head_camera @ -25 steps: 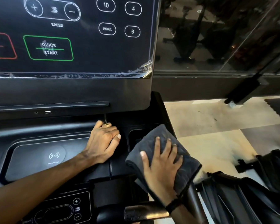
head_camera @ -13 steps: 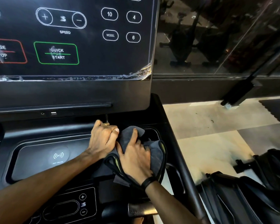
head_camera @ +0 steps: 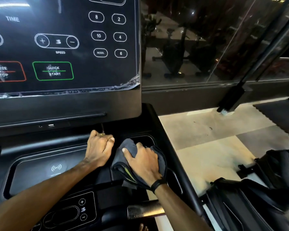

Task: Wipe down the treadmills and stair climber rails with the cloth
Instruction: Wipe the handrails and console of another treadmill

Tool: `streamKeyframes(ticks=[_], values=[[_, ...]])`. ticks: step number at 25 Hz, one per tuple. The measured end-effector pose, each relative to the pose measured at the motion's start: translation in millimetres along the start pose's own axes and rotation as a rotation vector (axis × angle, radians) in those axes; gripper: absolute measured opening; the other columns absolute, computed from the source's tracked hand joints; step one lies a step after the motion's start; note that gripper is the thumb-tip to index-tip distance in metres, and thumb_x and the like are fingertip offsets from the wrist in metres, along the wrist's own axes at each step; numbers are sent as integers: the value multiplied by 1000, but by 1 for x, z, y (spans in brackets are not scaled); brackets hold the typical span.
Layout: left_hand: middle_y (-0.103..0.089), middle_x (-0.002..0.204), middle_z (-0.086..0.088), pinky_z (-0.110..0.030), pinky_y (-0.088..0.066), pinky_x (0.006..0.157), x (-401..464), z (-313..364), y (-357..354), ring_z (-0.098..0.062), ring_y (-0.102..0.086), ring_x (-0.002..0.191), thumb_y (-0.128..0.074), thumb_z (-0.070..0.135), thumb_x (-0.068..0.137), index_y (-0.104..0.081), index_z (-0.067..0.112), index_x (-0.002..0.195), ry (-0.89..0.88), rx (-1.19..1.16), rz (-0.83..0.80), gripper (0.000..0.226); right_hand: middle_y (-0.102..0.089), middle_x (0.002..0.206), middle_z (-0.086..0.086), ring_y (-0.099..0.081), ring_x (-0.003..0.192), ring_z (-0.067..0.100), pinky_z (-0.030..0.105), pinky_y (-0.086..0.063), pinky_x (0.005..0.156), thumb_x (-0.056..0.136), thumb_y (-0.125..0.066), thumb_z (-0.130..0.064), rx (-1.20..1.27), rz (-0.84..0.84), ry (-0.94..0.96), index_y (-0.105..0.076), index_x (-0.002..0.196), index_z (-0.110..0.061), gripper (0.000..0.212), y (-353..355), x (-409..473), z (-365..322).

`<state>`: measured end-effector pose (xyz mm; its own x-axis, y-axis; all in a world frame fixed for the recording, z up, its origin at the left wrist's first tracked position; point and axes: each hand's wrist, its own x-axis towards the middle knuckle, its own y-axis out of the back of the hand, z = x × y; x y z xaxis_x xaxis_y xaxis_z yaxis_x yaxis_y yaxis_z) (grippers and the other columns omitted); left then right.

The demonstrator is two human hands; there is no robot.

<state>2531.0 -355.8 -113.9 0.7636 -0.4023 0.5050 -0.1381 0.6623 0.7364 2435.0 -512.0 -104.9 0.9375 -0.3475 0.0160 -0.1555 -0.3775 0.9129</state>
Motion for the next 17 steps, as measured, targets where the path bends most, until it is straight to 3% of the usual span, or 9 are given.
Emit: streamKeyframes(ticks=[3, 6, 8, 10, 12, 17], values=[[-41, 49, 8, -34, -21, 67, 0, -2, -3, -12, -29, 52, -33, 26, 91, -37, 20, 53, 5, 17, 6, 39, -71, 96, 8, -66, 95, 36, 40, -51, 79, 82, -39, -79, 116, 139, -78, -60, 99, -23, 62, 29, 4, 6], [-44, 49, 5, -33, -21, 69, 2, -5, -5, -13, -32, 53, -32, 26, 91, -40, 16, 53, -16, 8, -18, 39, -73, 84, 9, -69, 81, 37, 40, -52, 69, 84, -36, -81, -69, 440, -56, -56, 106, -27, 61, 49, 9, 25], [-43, 49, 6, -32, -20, 69, 2, -6, -8, -15, -34, 52, -34, 26, 90, -39, 16, 54, -49, 20, -24, 39, -68, 120, 16, -64, 109, 37, 47, -49, 91, 86, -29, -82, -180, 228, -114, -44, 138, -27, 77, 41, 3, 44], [-43, 48, 6, -34, -23, 69, 1, -7, -8, -17, -37, 50, -40, 27, 87, -39, 16, 53, -86, 43, -48, 36, -32, 158, 16, -35, 141, 37, 57, -31, 111, 88, -25, -82, -311, -47, -181, -17, 157, -28, 89, 18, -8, 62], [-46, 46, 6, -36, -28, 69, 2, -5, -9, -19, -42, 49, -46, 28, 82, -42, 16, 51, -105, 83, -48, 33, -18, 163, 12, -24, 145, 38, 63, -25, 113, 88, -25, -82, -309, -68, -195, -8, 159, -31, 89, 7, -5, 73], [-49, 46, 6, -35, -27, 70, 1, -1, -8, -21, -47, 49, -50, 27, 77, -45, 16, 50, -174, 110, -71, 29, -30, 158, 9, -38, 138, 39, 54, -34, 111, 93, -39, -74, 113, -166, -263, -15, 158, -34, 80, 29, 37, 106]])
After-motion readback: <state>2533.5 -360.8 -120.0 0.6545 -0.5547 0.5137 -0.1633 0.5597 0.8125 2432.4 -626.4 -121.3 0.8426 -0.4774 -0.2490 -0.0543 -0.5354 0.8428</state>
